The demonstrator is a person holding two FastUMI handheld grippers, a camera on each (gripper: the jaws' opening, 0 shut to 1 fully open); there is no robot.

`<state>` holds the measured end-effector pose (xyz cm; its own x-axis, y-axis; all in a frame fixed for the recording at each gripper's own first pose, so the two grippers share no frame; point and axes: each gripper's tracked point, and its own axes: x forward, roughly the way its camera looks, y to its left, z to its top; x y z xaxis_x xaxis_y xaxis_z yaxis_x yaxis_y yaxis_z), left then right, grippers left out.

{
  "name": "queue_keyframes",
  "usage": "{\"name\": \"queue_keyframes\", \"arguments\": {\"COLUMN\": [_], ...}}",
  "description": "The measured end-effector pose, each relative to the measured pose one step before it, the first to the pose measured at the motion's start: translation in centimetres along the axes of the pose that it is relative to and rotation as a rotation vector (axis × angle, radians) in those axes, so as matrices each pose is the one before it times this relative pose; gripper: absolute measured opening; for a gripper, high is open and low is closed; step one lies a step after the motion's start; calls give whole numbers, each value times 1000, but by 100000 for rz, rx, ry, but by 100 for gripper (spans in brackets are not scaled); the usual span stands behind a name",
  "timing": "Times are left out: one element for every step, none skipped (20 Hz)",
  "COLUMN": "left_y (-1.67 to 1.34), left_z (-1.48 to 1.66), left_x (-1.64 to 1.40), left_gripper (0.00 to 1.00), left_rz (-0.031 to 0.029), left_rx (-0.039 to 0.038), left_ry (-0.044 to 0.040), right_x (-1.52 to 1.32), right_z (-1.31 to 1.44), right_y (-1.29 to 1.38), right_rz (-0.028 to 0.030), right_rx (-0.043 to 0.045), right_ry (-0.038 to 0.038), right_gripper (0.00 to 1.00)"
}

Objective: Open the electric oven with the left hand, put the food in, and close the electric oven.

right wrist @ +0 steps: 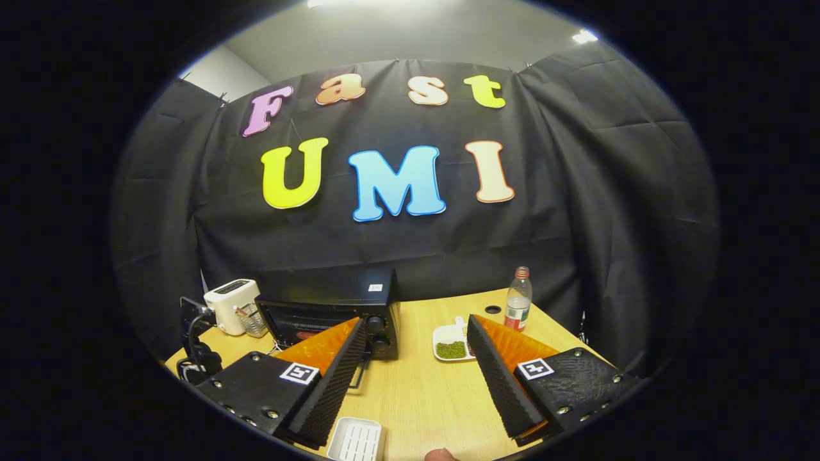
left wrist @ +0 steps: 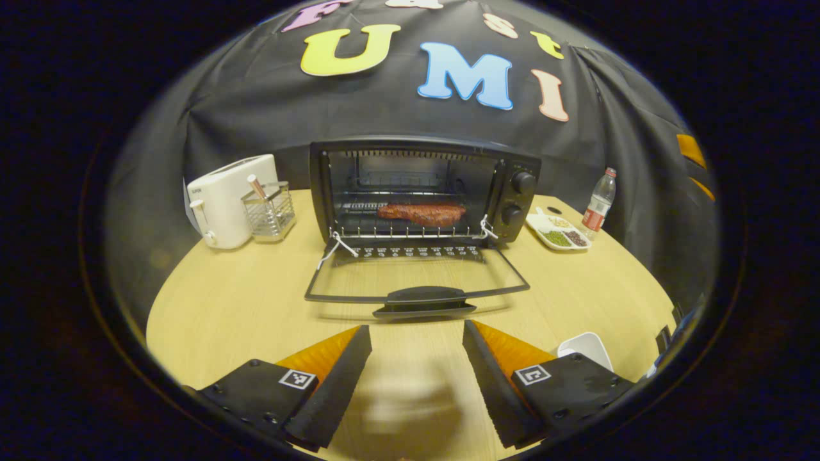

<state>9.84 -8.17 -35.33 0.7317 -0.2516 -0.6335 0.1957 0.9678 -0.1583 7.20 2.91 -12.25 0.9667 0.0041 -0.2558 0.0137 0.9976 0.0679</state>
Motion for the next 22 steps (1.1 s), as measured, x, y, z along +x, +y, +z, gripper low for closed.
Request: {"name": "queue_keyframes", "arguments": {"left_y": [-303,-117,-88,-109,92,159,-5,-15,87,84,103,189,148,10,-25,-17,67,-43,12,63,68,10], "left_z": [-358,-166,-161,-134,43,72,-20,-158,-4,-113,-62,-115,-229,-78,272,-122,273,-170,208,202,323,370], "left_x": [693,744,677,689,591,623,552,415,431,476,386,256,315,-62,99,-107,-65,85,-41,-424,-415,-473], "left_gripper": [92,100,97,97,97,98,99,100,97,97,97,97,97,100,97,96,100,100,100,96,100,100], "left_rz": [-320,-5,240,436,786,838,681,690,988,867,1016,1183,806,823,619,113,-79,-53,329,501,335,158], "left_rx": [-232,173,497,720,842,801,594,430,510,551,485,361,-343,-647,-265,361,-64,-264,102,511,619,494], "left_ry": [1501,1549,1239,1275,501,163,670,423,419,376,164,357,816,68,-1347,-16,-1265,131,-447,-771,-1072,-1583], "right_x": [-320,-290,-312,-305,-317,-335,-319,-170,-62,-63,88,-74,-41,-19,27,29,-36,-61,105,160,16,70], "right_z": [-17,-127,-136,-76,-73,6,290,334,99,32,49,-26,96,-23,-31,-45,87,7,12,-49,138,-50], "right_y": [-507,-551,-533,-544,-497,-421,-353,-318,-320,-68,22,-63,60,-64,-19,85,77,127,248,114,14,32], "right_rz": [-942,-939,-1088,-1298,-1194,-987,-620,-863,-788,-228,-266,-356,261,227,264,398,740,998,875,480,315,537], "right_rx": [-227,-305,-137,9,197,590,660,240,-24,-137,-206,-77,-98,-435,-781,-824,-441,-87,-6,-48,102,336], "right_ry": [345,656,479,289,342,145,-990,-1043,-486,-24,153,-30,-176,-160,-206,79,233,361,-36,-553,-554,-141], "right_gripper": [89,89,89,89,89,89,89,96,97,97,97,97,97,97,97,97,97,97,97,96,96,96]}}
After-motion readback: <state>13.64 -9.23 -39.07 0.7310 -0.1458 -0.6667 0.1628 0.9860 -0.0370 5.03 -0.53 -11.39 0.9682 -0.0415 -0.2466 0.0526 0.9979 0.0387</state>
